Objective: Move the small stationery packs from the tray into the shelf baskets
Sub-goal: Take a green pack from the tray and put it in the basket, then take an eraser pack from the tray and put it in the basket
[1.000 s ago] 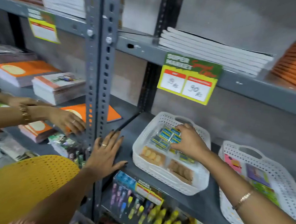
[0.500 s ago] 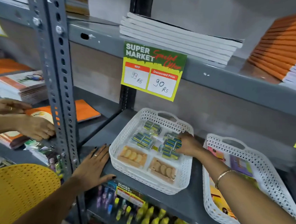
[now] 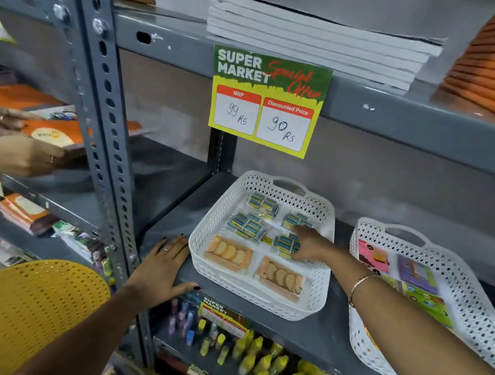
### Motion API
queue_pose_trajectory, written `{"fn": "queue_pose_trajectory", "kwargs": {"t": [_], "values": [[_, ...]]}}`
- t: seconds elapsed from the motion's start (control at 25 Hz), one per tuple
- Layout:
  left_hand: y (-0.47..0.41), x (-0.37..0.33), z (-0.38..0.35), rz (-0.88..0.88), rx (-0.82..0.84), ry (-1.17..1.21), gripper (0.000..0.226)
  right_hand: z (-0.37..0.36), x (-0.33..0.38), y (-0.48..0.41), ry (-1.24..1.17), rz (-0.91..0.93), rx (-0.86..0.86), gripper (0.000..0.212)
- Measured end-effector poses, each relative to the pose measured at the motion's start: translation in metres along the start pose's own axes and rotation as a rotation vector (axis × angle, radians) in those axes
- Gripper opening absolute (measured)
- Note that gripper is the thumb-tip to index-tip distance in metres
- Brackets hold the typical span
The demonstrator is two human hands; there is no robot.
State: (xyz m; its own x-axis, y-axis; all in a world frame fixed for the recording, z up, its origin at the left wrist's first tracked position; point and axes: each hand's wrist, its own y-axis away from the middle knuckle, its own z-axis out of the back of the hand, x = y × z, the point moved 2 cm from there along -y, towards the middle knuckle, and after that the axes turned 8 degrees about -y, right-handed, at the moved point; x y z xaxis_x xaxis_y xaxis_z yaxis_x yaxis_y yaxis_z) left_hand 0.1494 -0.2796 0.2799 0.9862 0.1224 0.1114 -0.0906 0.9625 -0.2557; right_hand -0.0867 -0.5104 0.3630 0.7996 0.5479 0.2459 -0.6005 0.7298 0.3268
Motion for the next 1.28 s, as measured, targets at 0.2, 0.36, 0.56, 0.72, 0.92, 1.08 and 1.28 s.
{"fn": "queue_pose_trajectory", "kwargs": {"t": [0.2,0.36,0.56,0.72,0.92,1.08,1.28], "values": [[0.0,0.001,-0.001,-0.004,0.039,-0.001,0.089,-0.004,0.001,-0.003,0.032,0.048,0.027,0.093],[0.0,0.001,-0.002,-0.004,0.061,0.011,0.09,-0.009,0.001,-0.005,0.041,0.048,-0.01,0.088],[-0.001,0.001,-0.002,0.008,0.065,0.008,0.095,0.004,0.024,0.008,-0.086,0.129,-0.129,0.081],[0.0,0.002,-0.002,0.005,0.09,-0.012,0.101,0.022,0.1,0.03,-0.271,0.391,-0.426,0.05],[0.038,-0.005,-0.002,0.13,-0.021,0.021,0.081,0.01,0.2,0.071,-0.474,0.656,-0.476,0.026],[0.146,0.0,-0.045,0.429,0.054,0.077,0.07,-0.059,0.246,0.09,-0.359,0.837,-0.38,0.022],[0.264,-0.031,-0.107,0.572,0.288,0.161,0.08,-0.207,0.266,0.058,-0.193,0.7,0.009,0.022]]}}
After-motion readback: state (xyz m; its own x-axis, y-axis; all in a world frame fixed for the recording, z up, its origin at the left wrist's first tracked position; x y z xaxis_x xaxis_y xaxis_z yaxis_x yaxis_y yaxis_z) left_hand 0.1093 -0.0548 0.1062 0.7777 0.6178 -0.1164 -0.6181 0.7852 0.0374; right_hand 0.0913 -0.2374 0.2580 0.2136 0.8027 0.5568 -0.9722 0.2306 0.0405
